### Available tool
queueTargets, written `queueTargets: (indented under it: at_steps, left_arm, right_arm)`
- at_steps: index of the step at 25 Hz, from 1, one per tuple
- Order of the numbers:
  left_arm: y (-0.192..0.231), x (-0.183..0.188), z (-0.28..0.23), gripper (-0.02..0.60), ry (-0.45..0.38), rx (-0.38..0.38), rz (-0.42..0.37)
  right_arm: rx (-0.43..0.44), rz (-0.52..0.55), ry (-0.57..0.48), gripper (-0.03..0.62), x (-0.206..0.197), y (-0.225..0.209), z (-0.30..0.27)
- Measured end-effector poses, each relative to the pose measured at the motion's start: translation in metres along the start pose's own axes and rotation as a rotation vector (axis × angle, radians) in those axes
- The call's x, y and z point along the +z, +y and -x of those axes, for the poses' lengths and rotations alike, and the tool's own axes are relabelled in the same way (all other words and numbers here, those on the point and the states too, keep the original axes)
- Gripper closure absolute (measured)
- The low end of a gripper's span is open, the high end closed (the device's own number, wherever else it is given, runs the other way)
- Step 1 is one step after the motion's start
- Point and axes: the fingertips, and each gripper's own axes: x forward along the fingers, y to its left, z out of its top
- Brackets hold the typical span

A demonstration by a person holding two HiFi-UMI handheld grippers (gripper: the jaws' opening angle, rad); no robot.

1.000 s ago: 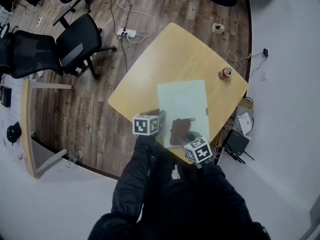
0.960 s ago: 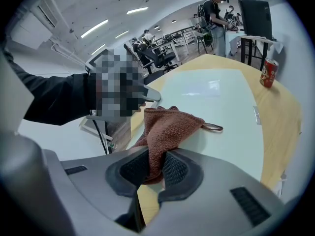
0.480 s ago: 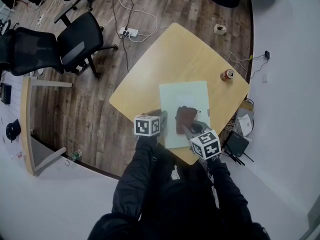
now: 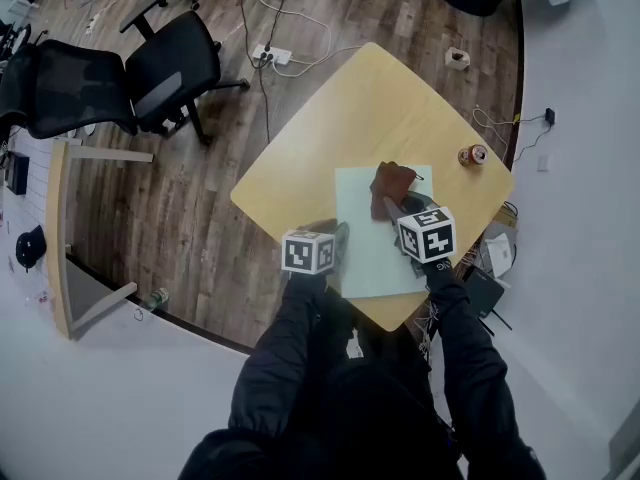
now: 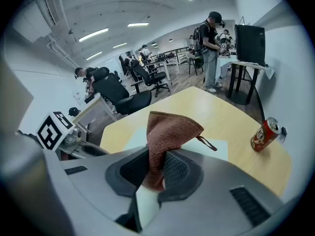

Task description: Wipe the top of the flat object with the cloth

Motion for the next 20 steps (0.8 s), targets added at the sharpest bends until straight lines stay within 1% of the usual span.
queueTargets:
  at_steps: [4, 7, 20]
  left_arm:
    - [0.001, 0.000, -0.001, 0.460, 0.002, 0.000, 0.004]
    - [0.002, 0.000, -0.001, 0.460, 0.006, 0.001, 0.002]
    - [0.002, -0.001, 0.000, 0.460, 0.006, 0.022, 0.002]
  right_arm:
    - [-0.011, -0.017, 0.051, 0.525, -0.011, -0.011, -0.018]
    - [-0.022, -0.023, 0.064, 0.525, -0.020, -0.012, -0.020]
    - [0.020, -0.061, 0.072, 0.525, -0.072, 0.014, 0.001]
